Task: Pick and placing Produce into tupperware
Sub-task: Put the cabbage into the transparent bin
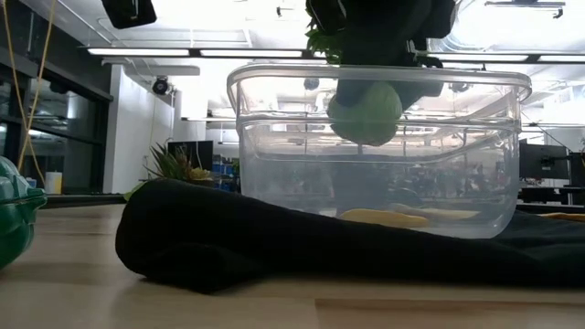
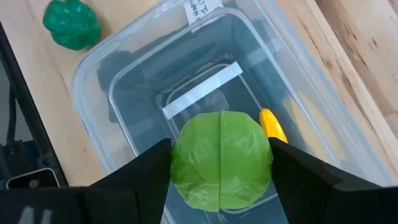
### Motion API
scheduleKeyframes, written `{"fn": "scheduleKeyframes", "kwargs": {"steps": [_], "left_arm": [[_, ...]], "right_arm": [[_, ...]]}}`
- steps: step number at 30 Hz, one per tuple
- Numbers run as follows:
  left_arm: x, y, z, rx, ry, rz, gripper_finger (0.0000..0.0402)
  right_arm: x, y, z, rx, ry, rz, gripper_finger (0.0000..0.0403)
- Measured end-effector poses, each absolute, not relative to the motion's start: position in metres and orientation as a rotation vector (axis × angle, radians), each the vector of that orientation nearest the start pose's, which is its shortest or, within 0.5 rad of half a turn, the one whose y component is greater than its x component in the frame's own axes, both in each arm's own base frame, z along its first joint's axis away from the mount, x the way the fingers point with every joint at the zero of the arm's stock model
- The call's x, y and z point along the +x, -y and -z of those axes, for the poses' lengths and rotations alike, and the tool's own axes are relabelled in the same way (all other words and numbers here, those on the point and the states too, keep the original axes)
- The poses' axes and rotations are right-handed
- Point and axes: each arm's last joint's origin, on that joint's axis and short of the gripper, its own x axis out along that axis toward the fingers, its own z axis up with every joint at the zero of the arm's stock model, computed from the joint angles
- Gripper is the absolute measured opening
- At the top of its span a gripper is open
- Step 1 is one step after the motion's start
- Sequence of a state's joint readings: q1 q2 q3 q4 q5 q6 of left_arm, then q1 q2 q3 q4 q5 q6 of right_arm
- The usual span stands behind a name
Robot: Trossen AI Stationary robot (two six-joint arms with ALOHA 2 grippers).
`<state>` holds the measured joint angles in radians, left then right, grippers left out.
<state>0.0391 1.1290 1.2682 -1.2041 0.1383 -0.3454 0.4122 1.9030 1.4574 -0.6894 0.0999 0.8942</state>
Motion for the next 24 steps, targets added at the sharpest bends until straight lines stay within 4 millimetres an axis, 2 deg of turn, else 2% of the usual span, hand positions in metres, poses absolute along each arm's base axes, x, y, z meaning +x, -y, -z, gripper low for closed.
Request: {"fn": "scheduleKeyframes", "kwargs": {"steps": [9, 17, 24], "left_arm": [[0.1881, -0.0034, -0.3513, -0.406, -1.068, -0.095, 0.0042], [0.1881, -0.0034, -0.3512, -0.403, -1.069, -0.093, 0.0042], [0.1881, -0.0033, -0.3512, -0.398, -1.069, -0.09, 0.0042]], "right_arm": [[0.362, -0.1551, -0.2136, 0.505, -1.125, 0.228, 0.023], [0.3622, -0.1546, -0.2136, 0.511, -1.122, 0.237, 0.0259], [0.3632, -0.1521, -0.2136, 0.507, -1.121, 0.238, 0.0261]]}}
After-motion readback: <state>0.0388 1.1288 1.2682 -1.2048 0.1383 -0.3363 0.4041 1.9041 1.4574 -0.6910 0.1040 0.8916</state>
